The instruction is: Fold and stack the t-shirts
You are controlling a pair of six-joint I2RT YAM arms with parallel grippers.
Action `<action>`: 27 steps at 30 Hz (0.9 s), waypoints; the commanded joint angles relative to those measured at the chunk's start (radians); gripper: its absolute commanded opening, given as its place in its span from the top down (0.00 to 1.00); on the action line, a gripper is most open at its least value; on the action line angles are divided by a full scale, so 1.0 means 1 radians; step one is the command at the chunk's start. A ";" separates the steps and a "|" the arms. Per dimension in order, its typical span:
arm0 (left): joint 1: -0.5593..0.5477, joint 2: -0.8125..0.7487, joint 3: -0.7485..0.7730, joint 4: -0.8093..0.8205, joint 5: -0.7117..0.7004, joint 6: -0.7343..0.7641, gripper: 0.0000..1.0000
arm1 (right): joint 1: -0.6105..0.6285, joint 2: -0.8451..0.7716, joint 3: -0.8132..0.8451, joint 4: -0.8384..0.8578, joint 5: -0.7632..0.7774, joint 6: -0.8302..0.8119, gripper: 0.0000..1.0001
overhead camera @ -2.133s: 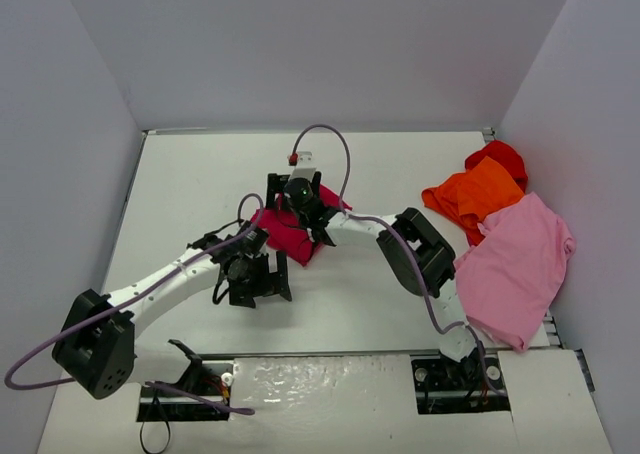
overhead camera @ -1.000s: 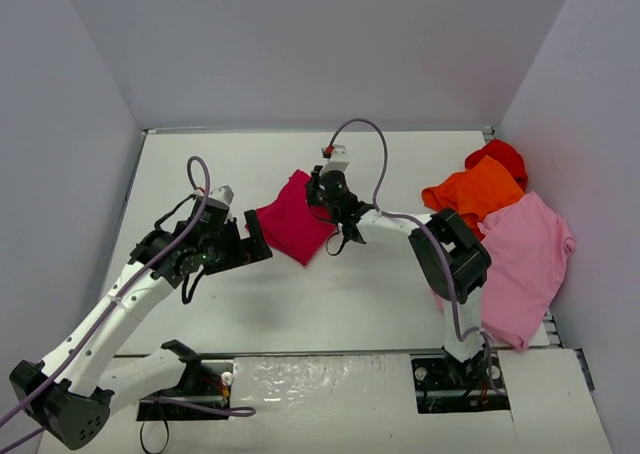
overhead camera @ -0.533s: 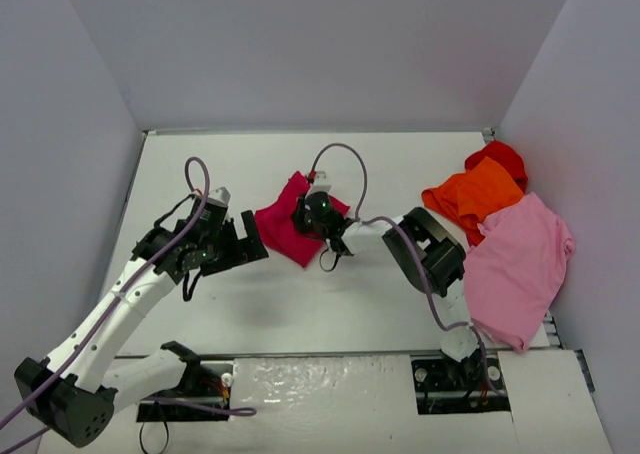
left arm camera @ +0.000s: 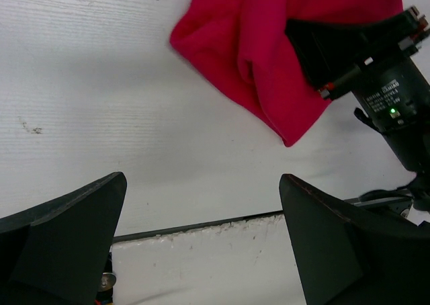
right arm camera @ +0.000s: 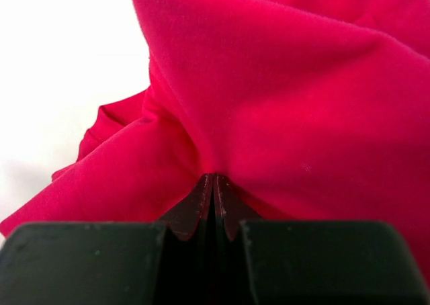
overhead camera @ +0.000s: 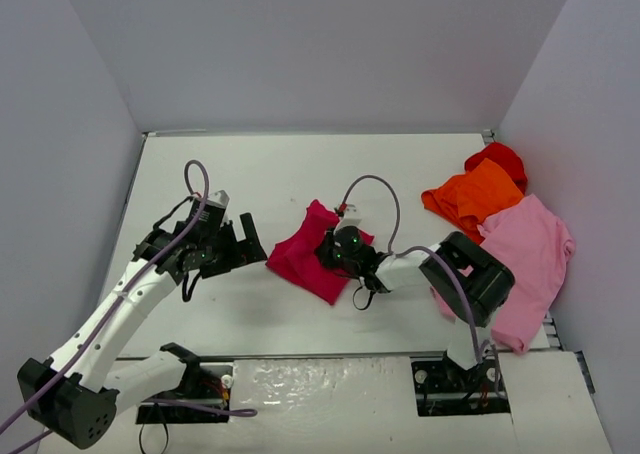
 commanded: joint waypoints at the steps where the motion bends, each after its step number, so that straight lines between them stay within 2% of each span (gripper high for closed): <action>1: 0.010 -0.028 -0.007 0.061 0.033 -0.001 0.03 | 0.080 -0.176 -0.086 -0.295 0.123 0.006 1.00; 5: 0.011 -0.041 -0.033 0.088 0.054 -0.015 0.03 | 0.142 -0.307 -0.097 -0.371 0.189 0.006 1.00; 6: 0.012 -0.042 -0.040 0.098 0.059 -0.020 0.03 | 0.145 -0.328 -0.087 -0.386 0.197 0.007 0.94; 10: 0.013 -0.042 -0.050 0.107 0.066 -0.025 0.03 | 0.151 -0.415 0.022 -0.466 0.269 -0.019 0.57; 12: 0.012 -0.048 -0.058 0.114 0.057 -0.025 0.03 | 0.154 -0.447 0.077 -0.497 0.295 -0.044 0.47; 14: 0.011 -0.055 -0.076 0.138 0.052 -0.027 0.03 | 0.156 -0.474 0.125 -0.523 0.312 -0.070 0.42; 18: 0.010 -0.025 -0.137 0.272 0.134 -0.055 0.03 | 0.155 -0.490 0.144 -0.544 0.349 -0.094 0.42; 21: -0.013 0.035 -0.173 0.393 0.197 -0.083 0.07 | 0.137 -0.445 0.144 -0.526 0.349 -0.098 0.48; 27: -0.123 0.185 -0.069 0.408 0.188 -0.075 0.08 | 0.119 -0.350 0.208 -0.540 0.258 -0.040 0.47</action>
